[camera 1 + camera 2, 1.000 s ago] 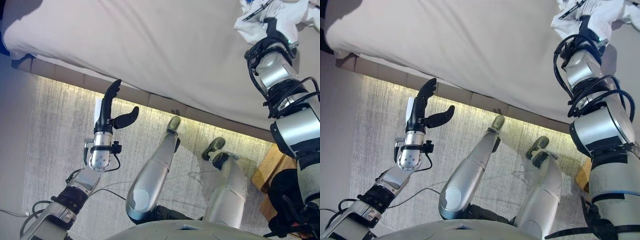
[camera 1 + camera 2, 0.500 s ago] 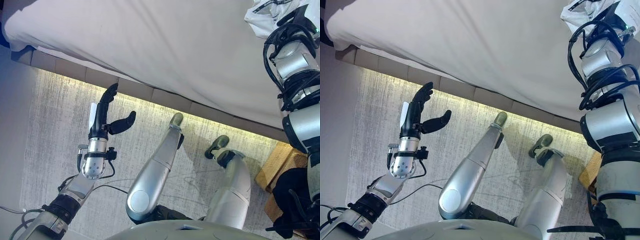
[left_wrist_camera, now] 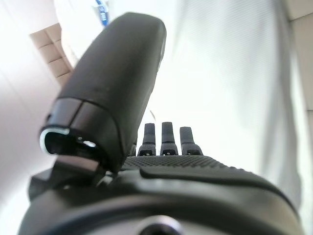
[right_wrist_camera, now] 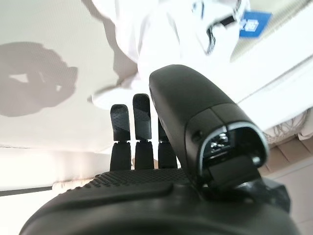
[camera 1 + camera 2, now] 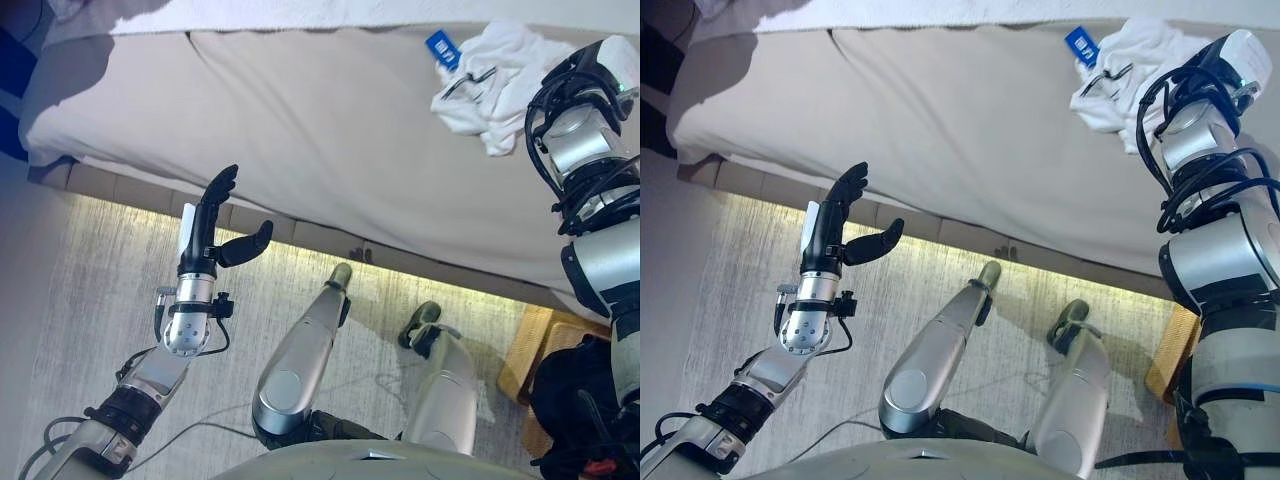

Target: Pick up the clothes from the bed and place them into the basket

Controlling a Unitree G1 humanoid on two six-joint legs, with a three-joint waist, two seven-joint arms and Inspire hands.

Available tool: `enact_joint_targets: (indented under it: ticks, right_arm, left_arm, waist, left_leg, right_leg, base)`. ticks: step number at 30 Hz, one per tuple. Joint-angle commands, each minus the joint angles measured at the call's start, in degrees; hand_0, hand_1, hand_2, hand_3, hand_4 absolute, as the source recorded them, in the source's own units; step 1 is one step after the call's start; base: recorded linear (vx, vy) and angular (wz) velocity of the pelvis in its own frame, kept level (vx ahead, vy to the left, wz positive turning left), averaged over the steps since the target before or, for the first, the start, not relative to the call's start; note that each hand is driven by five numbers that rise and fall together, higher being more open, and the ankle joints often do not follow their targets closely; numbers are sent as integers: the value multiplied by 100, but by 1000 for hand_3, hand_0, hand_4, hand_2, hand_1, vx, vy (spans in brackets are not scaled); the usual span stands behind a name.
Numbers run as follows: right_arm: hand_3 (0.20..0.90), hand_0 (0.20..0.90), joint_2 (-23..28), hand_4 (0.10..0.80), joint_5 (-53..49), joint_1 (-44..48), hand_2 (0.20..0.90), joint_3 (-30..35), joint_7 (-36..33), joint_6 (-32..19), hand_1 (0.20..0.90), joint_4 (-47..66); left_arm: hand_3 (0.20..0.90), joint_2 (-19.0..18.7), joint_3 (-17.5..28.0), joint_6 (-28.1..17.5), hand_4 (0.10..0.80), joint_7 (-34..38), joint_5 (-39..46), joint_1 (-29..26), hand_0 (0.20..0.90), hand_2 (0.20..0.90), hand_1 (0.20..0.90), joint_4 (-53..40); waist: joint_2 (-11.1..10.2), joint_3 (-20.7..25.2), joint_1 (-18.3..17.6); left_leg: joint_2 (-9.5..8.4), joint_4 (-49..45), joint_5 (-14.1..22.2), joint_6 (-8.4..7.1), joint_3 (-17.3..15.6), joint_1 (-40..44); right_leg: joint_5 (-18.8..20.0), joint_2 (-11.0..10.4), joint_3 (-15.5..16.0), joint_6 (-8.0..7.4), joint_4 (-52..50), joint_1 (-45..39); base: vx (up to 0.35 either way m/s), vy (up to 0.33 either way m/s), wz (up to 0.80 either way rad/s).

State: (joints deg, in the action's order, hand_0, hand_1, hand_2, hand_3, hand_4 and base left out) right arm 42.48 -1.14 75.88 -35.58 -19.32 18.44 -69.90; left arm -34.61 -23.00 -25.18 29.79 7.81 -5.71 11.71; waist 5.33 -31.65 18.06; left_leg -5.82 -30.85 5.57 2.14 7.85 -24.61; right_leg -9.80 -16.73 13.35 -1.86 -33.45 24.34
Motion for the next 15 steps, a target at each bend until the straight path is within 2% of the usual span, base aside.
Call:
enact_joint_targets:
  ticks: [1, 3, 4, 7, 8, 9, 10, 14, 15]
  right_arm:
    - [200, 300, 753, 100, -20, 430, 300, -72, -134, -440, 300, 272]
    - [200, 300, 801, 100, -118, 272, 300, 56, -76, -548, 300, 345]
    - [200, 300, 840, 100, -146, 217, 300, 104, -60, -568, 300, 407]
    - [200, 300, 902, 100, -86, 16, 300, 243, 83, -732, 300, 422]
    - [343, 422, 906, 243, -53, -18, 422, 253, 135, -751, 422, 439]
    - [455, 519, 904, 355, -45, -16, 519, 243, 122, -766, 519, 437]
    - [900, 900, 887, 800, 6, 5, 900, 214, 54, -755, 900, 423]
    - [900, 900, 878, 800, 229, 149, 900, 116, -133, -735, 900, 364]
    - [900, 900, 865, 800, 220, 203, 900, 85, -186, -716, 900, 363]
  left_arm:
    - [900, -169, 552, -300, 800, 109, -39, -200, 900, 900, 900, -272]
    - [900, -158, 529, -212, 800, 82, -61, -218, 900, 900, 900, -231]
    - [900, -147, 509, -185, 800, 81, -85, -228, 900, 900, 900, -230]
    - [900, -123, 441, -124, 800, 69, -88, -281, 900, 900, 900, -142]
    - [900, -107, 410, -115, 800, 85, -80, -322, 900, 900, 900, -108]
    - [900, -99, 378, -128, 800, 88, -72, -356, 900, 900, 900, -58]
    - [900, -69, 329, -157, 800, 109, -85, -401, 900, 900, 900, 9]
    - [900, -8, 219, -262, 800, 140, -81, -486, 900, 900, 900, 106]
    - [900, 4, 203, -308, 800, 156, -89, -465, 900, 900, 900, 94]
  waist:
    - [-376, 287, 17]
    - [-470, 449, -39]
    - [-477, 509, -69]
    - [-526, 671, -132]
    - [-520, 674, -141]
    - [-513, 660, -143]
    - [-495, 629, -140]
    - [-368, 475, -122]
    - [-343, 415, -104]
  left_leg:
    - [258, 432, 417, 24, -200, 615]
    - [327, 676, 377, -16, -243, 876]
    - [359, 790, 220, -14, -270, 892]
    - [445, 1029, 156, -75, -300, 1137]
    - [458, 1012, 145, -94, -301, 1118]
    - [452, 982, 147, -97, -295, 1087]
    - [448, 949, 148, -98, -294, 1043]
    - [391, 890, 101, -103, -223, 883]
    - [365, 841, 220, -123, -198, 886]
  right_leg:
    - [-366, 280, 243, 163, -29, -948]
    - [-293, 328, 227, 118, 278, -1212]
    - [-133, 333, 290, 150, 453, -1269]
    - [-71, 383, 267, 128, 745, -1531]
    - [-73, 380, 273, 135, 733, -1531]
    - [-77, 382, 271, 142, 713, -1514]
    - [-89, 379, 283, 155, 679, -1482]
    - [-137, 369, 321, 194, 522, -1313]
    - [-276, 372, 268, 169, 425, -1292]
  base:
    - [83, -8, -10]
    - [62, 9, -15]
    - [45, 30, -19]
    - [65, 13, -8]
    - [5, 1, -5]
    - [-21, -4, -6]
    - [-29, -7, -6]
    - [-7, -2, -1]
    - [0, 0, 0]
